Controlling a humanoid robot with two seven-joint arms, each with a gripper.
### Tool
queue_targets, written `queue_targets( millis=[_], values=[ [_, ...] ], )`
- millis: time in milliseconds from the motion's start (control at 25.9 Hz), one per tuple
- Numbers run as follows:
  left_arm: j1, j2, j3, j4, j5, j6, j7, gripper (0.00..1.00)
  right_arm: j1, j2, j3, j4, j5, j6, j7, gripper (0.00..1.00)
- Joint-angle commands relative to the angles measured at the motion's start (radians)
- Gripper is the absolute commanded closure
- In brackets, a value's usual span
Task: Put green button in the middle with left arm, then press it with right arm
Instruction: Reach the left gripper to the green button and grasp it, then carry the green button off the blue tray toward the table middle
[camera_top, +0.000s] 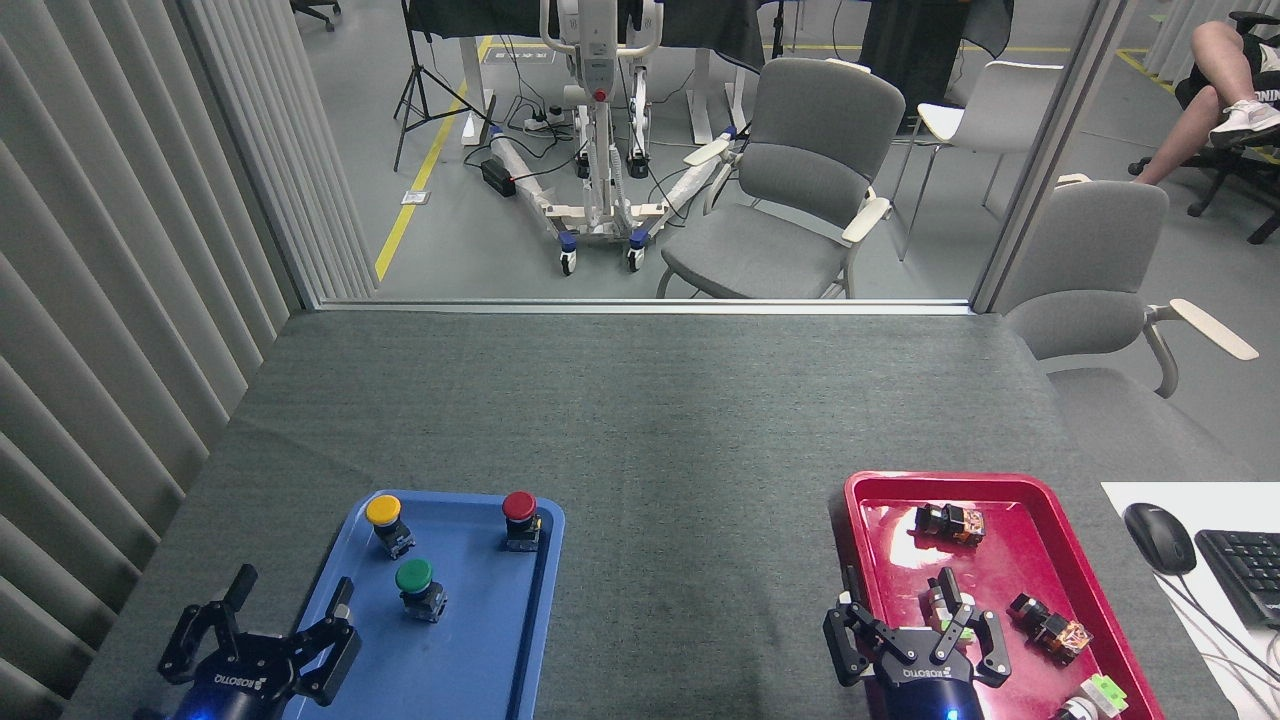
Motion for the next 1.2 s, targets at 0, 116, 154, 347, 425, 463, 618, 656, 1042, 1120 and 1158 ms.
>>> queue_targets(
  millis=[0,116,154,347,425,463,618,656,1042,1120,1158],
  values=[
    [-0.011,0.114,-0.153,0.052,0.079,0.033,0.005,0.0,0.009,0.002,0.002,-0.001,0.006,0.002,-0.003,0.0],
    [-0.054,0.17,-0.303,0.138,0.271,0.133,0.004,0.0,0.008,0.004,0.002,-0.001,0.004,0.002,-0.004,0.0],
    [-0.074,0.175,-0.336,0.162,0.297,0.135,0.004,0.0,0.006,0.004,0.002,-0.001,0.004,0.003,-0.004,0.0],
    [-0.181,0.137,-0.383,0.314,0.297,0.147,0.016,0.0,0.003,0.002,0.002,-0.001,0.004,0.002,-0.004,0.0],
    [-0.224,0.123,-0.388,0.391,0.297,0.133,0.019,0.0,0.004,0.002,0.002,-0.001,0.004,0.0,-0.006,0.0],
    [-0.245,0.115,-0.4,0.418,0.296,0.132,0.019,0.0,0.004,0.001,0.002,-0.001,0.004,0.0,-0.006,0.0],
    [-0.284,0.109,-0.467,0.444,0.294,0.135,0.021,0.0,0.004,-0.002,0.002,0.0,0.003,-0.001,-0.006,0.0],
    [-0.285,0.109,-0.472,0.444,0.294,0.135,0.021,0.0,0.004,-0.005,0.002,0.0,0.003,-0.001,-0.006,0.0],
    [-0.345,0.074,-0.501,0.519,0.292,0.132,0.021,0.0,0.004,-0.007,-0.001,0.0,0.0,-0.001,-0.006,0.0],
    [-0.364,0.061,-0.507,0.553,0.294,0.133,0.021,0.07,0.004,-0.007,-0.001,0.0,-0.003,0.0,-0.004,0.0],
    [-0.367,0.061,-0.51,0.57,0.292,0.132,0.019,0.24,0.006,-0.009,-0.001,0.0,-0.005,0.0,-0.003,0.0]
  ],
)
